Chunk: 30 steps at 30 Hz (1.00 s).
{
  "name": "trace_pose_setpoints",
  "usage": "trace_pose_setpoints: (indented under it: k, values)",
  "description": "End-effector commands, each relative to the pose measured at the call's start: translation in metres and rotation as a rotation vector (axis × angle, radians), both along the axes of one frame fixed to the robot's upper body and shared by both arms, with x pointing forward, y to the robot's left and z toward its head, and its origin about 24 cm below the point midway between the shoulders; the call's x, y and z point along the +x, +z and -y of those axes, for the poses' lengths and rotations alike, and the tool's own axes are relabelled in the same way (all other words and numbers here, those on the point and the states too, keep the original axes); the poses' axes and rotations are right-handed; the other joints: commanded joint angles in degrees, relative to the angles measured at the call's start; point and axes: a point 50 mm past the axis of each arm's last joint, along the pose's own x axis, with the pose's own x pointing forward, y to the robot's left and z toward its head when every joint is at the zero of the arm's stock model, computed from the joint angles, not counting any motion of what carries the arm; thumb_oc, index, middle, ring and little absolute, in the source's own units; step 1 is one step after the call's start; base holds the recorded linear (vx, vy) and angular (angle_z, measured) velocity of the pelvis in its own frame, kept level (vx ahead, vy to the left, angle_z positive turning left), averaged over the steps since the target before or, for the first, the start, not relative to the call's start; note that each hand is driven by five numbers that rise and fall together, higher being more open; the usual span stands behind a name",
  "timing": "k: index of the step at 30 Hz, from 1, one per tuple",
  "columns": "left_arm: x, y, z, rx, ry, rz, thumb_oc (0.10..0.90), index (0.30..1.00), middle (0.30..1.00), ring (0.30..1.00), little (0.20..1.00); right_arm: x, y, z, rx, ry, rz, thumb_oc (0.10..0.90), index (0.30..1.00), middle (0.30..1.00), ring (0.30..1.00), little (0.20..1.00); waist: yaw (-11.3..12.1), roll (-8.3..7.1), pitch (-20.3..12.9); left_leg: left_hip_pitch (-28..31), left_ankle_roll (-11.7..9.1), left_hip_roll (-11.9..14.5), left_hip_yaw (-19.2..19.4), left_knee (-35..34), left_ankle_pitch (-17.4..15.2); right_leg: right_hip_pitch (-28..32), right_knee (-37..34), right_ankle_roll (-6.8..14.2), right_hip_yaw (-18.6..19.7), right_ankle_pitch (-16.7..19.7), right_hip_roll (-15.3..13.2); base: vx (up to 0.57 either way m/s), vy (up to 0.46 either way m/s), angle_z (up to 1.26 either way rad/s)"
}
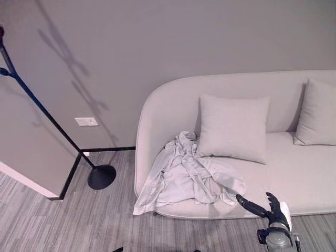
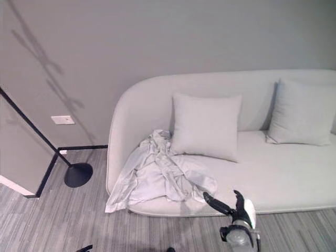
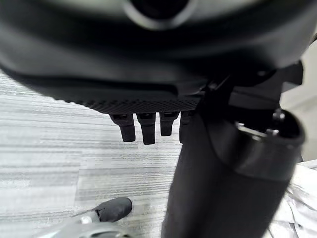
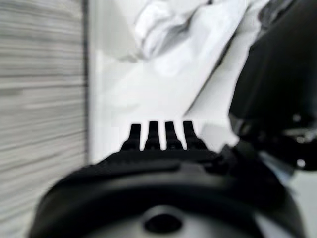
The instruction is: Hang the clothes on the sofa on the clothes rack.
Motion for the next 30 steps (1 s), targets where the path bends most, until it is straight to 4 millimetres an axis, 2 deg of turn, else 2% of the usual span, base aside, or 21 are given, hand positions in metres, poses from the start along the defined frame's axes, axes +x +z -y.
trace_pose_setpoints:
  k: [1,2,3,4,7,8,10,11,14,16,19,25,30]
  values:
    - [0.006,0.000,0.002,-0.004,-0.077,-0.001,0.800,0.900,0.900,0.900,0.900,0.048,0.035,0.007,-0.089,0.084,0.131,0.800,0.900,0.900,0.900,0.900,2.2,-3.66,-0.5,-1.5,-1.8,0.8,-1.4,0.5,-1.0,2.1,0.8,4.2,0.4,-3.5,-3.6,-0.03,-0.019,0.22]
    - [0.007,0.000,0.002,-0.006,-0.084,0.003,0.800,0.900,0.900,0.900,0.900,0.054,0.039,0.010,-0.106,0.084,0.127,0.800,0.900,0.900,0.900,0.900,2.5,-3.53,0.0,-2.1,-1.9,0.9,-1.8,0.5,-0.7,1.7,0.8,4.2,0.1,-3.5,-3.7,-0.13,-0.026,0.24]
    - [0.013,0.001,0.001,0.002,-0.091,0.018,0.800,0.900,0.900,0.900,0.900,0.071,0.051,0.014,-0.138,0.076,0.142,0.800,0.900,0.900,0.900,0.900,3.4,-3.18,1.5,-4.1,-2.0,0.9,-2.5,0.5,-0.1,0.1,0.8,4.2,-0.2,-3.1,-3.8,-0.13,-0.015,0.25]
    - [0.013,0.002,0.001,0.001,-0.090,0.019,0.800,0.900,0.900,0.900,0.900,0.072,0.051,0.014,-0.138,0.077,0.144,0.800,0.900,0.900,0.900,0.900,3.3,-3.16,1.5,-4.2,-2.0,0.9,-2.5,0.5,-0.1,0.0,0.8,4.2,-0.2,-3.1,-3.8,-0.15,-0.011,0.31]
    - [0.024,0.004,-0.004,0.027,-0.079,0.048,0.800,0.900,0.900,0.900,0.900,0.095,0.072,0.025,-0.231,0.018,0.144,0.800,0.900,0.900,0.900,0.900,4.7,-2.25,3.9,-8.1,-2.4,1.0,-3.9,0.5,1.3,-3.7,0.8,4.1,-0.7,-2.4,-3.6,-0.11,-0.011,0.28]
    - [0.024,0.004,-0.003,0.027,-0.079,0.049,0.800,0.900,0.900,0.900,0.900,0.096,0.073,0.025,-0.231,0.019,0.146,0.800,0.900,0.900,0.900,0.900,4.7,-2.23,3.9,-8.2,-2.4,1.0,-3.9,0.5,1.3,-3.7,0.8,4.1,-0.7,-2.3,-3.6,-0.15,-0.010,0.10]
    - [0.033,0.007,-0.006,0.050,-0.081,0.075,0.800,0.900,0.900,0.900,0.900,0.113,0.091,0.028,-0.247,-0.017,0.168,0.800,0.900,0.900,0.900,0.900,5.3,-1.77,5.6,-10.8,-2.5,1.1,-4.4,0.5,2.4,-6.0,0.8,4.0,-1.0,-1.8,-3.5,-0.11,-0.002,0.23]
    - [0.033,0.007,-0.006,0.050,-0.081,0.076,0.800,0.900,0.900,0.900,0.900,0.114,0.091,0.028,-0.247,-0.017,0.169,0.800,0.900,0.900,0.900,0.900,5.3,-1.75,5.6,-10.9,-2.5,1.1,-4.4,0.5,2.4,-6.1,0.8,4.0,-1.0,-1.8,-3.5,-0.06,0.003,0.27]
    - [0.043,0.009,-0.004,0.049,-0.092,0.111,0.800,0.900,0.900,0.900,0.900,0.134,0.113,0.023,-0.214,-0.013,0.220,0.800,0.900,0.900,0.900,0.900,6.1,-1.47,7.4,-13.6,-2.8,1.3,-4.9,0.5,3.4,-8.6,0.8,4.0,-1.0,-1.0,-3.5,-0.08,-0.002,0.14]
    - [0.045,0.009,-0.003,0.047,-0.092,0.119,0.800,0.900,0.900,0.900,0.900,0.138,0.115,0.020,-0.209,-0.004,0.226,0.800,0.900,0.900,0.900,0.900,6.3,-1.38,7.6,-14.0,-2.8,1.3,-4.9,0.5,3.5,-9.0,0.8,3.9,-1.0,-0.9,-3.5,-0.02,0.003,0.02]
    - [0.059,0.013,0.002,0.039,-0.108,0.179,0.800,0.900,0.900,0.900,0.900,0.150,0.122,0.008,-0.198,0.034,0.237,0.800,0.900,0.900,0.900,0.900,7.2,-0.87,8.8,-15.8,-3.1,1.2,-5.4,0.5,4.2,-10.6,0.8,3.9,-1.3,-0.5,-3.6,0.00,0.000,0.00]
    - [0.076,0.019,0.012,0.025,-0.160,0.256,0.800,0.900,0.900,0.900,0.900,0.157,0.126,0.000,-0.218,0.061,0.215,0.800,0.900,0.900,0.900,0.900,8.5,0.05,10.1,-17.6,-3.3,0.8,-6.1,0.5,4.8,-11.9,0.8,4.1,-2.0,-0.3,-3.7,0.01,-0.005,0.05]
    - [0.092,0.026,0.024,0.011,-0.240,0.318,0.800,0.900,0.900,0.900,0.900,0.159,0.115,-0.015,-0.306,0.165,0.080,0.800,0.900,0.900,0.900,0.900,9.9,1.25,11.1,-18.7,-3.5,0.5,-7.0,0.5,5.2,-12.5,0.8,4.2,-2.8,-0.3,-4.0,0.01,-0.009,0.08]
